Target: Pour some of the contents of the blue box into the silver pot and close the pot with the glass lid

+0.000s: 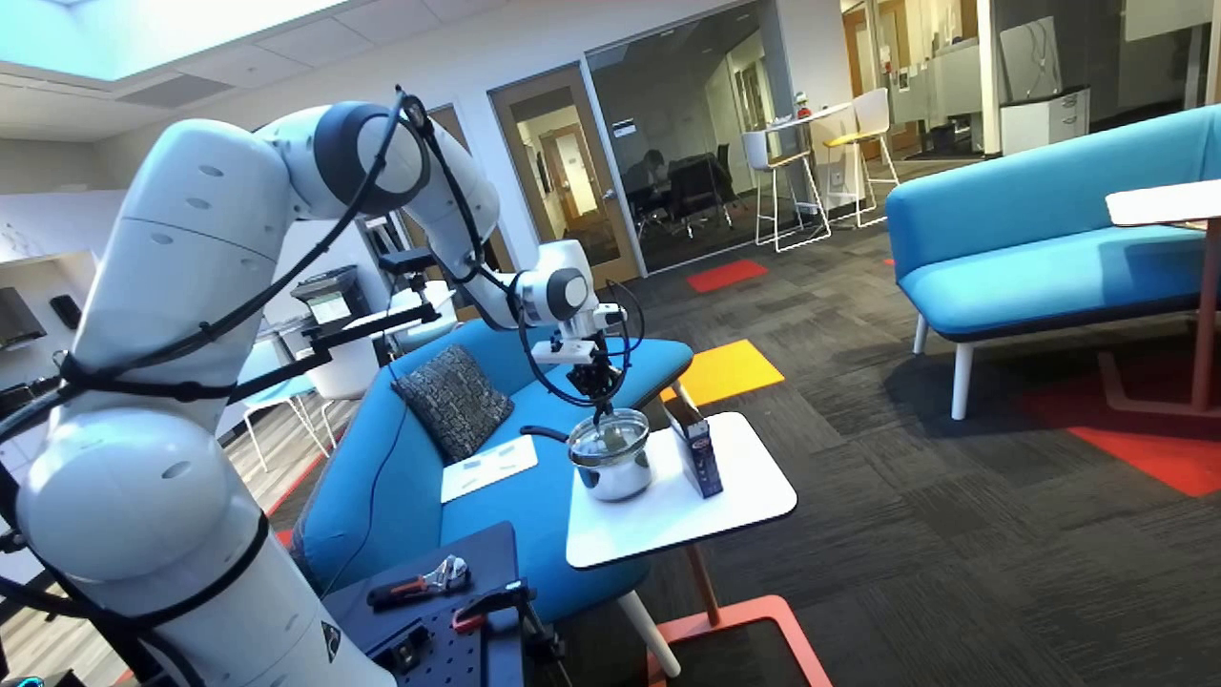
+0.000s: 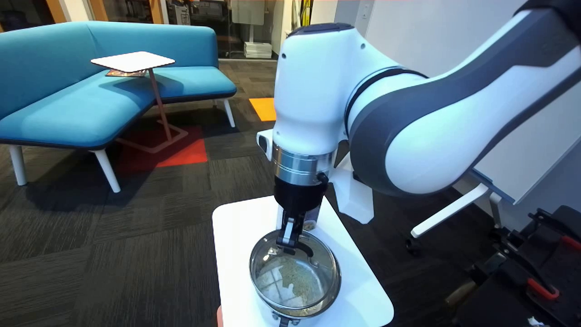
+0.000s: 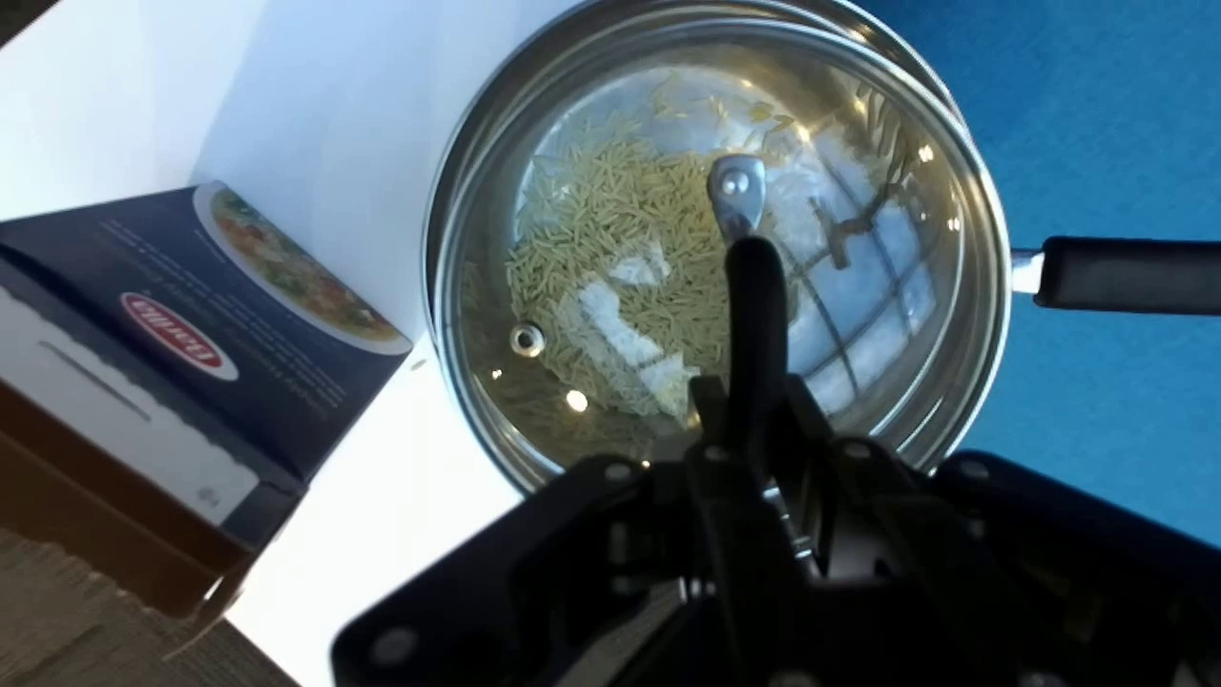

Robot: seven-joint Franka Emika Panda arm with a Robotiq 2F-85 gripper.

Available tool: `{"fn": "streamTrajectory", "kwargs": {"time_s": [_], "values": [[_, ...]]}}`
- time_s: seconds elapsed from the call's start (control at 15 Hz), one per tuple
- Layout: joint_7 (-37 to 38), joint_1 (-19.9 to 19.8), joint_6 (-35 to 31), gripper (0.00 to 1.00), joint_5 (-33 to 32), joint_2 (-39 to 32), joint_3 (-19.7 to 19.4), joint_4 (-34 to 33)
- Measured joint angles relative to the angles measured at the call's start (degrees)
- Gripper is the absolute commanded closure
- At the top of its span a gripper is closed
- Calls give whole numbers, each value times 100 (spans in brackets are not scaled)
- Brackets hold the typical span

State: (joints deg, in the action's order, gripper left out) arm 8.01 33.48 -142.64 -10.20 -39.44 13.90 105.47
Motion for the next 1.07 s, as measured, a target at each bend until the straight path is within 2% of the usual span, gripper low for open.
{"fn": "streamTrajectory", "kwargs": {"time_s": [0.47, 0.53, 0.67, 1.07], "values": [[0, -5, 85, 96, 0, -34, -22, 9], [0, -7, 85, 60, 0, -41, -27, 9], [0, -9, 85, 53, 0, -56, -28, 8], [0, -8, 83, 9, -7, -60, -41, -6]]}}
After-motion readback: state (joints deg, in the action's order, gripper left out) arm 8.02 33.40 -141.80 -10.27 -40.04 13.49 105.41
